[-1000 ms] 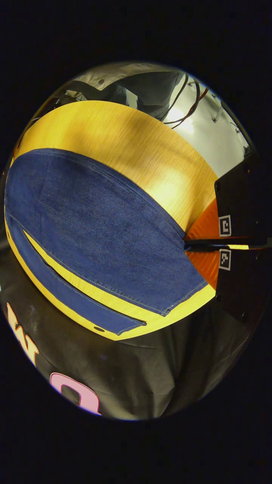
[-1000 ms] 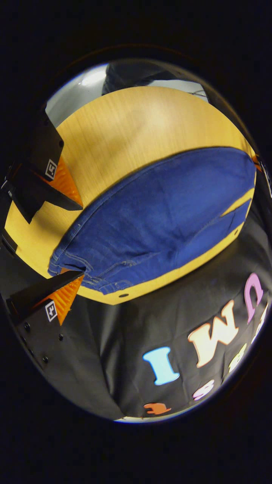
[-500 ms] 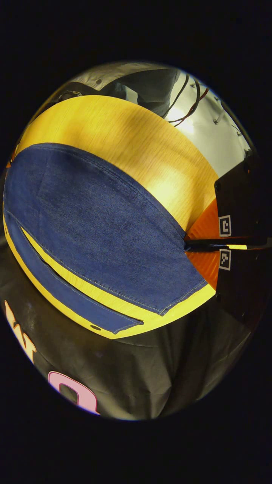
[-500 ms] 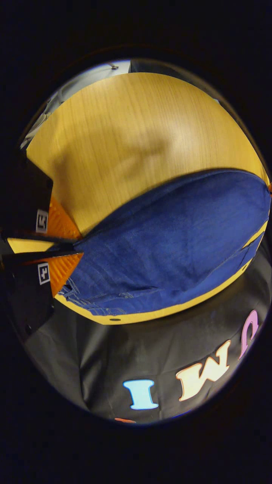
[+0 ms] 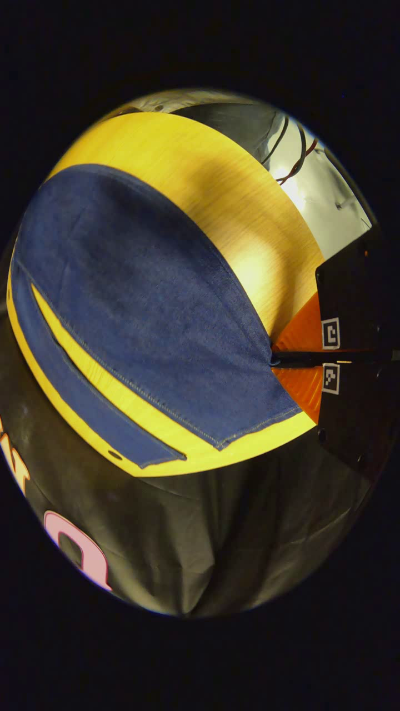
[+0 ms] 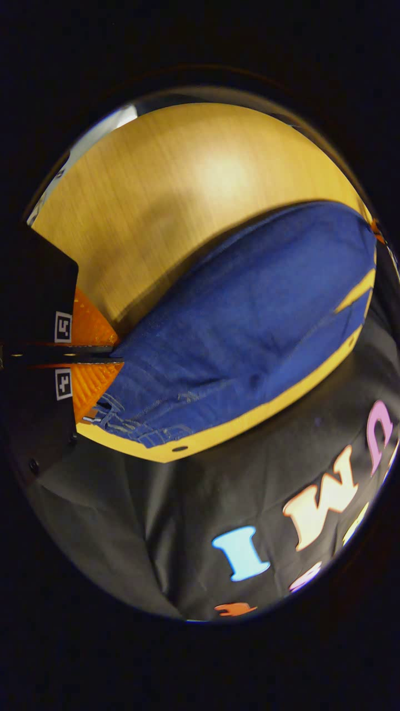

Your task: Grasp the waist and the cuffs of the jeans and fold them to make the two legs overlap; first hold the waist and fold one-third of the jeans toward the cuffs, then hold the cuffs and fold the remaining one-third in the same direction to finish folding.

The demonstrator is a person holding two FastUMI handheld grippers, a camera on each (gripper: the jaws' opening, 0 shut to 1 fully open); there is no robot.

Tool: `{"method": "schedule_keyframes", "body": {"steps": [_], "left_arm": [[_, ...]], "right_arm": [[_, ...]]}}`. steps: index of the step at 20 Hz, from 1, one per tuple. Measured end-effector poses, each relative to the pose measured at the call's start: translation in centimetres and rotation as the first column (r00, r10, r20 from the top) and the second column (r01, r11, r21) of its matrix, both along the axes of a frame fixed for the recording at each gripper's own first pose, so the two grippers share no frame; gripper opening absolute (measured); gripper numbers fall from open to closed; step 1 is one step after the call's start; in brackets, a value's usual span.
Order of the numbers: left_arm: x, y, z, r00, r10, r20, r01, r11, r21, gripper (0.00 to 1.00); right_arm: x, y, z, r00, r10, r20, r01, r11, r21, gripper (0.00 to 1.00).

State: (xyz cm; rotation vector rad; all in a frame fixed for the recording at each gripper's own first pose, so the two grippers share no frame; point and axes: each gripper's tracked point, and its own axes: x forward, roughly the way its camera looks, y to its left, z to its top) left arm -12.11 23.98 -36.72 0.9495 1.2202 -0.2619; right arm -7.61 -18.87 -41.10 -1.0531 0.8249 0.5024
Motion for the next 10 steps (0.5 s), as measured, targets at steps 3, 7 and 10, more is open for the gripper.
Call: {"method": "schedule_keyframes", "body": {"steps": [3,7,10], "left_arm": [[2.3,-0.3,2.8,0.989,0.105,0.101,-0.101,0.994,-0.042,0.0],[6.1,-0.1,6.9,0.969,0.144,0.199,-0.136,0.989,-0.054,0.0],[9.4,-0.4,8.6,0.963,0.121,0.242,-0.114,0.993,-0.042,0.0]], "right_arm": [[2.9,-0.2,3.2,0.991,-0.103,0.085,0.097,0.992,0.077,0.03],[7.8,0.8,6.3,0.958,-0.216,0.189,0.183,0.967,0.174,0.03],[11.7,1.6,7.6,0.923,-0.282,0.262,0.229,0.949,0.218,0.02]]}}
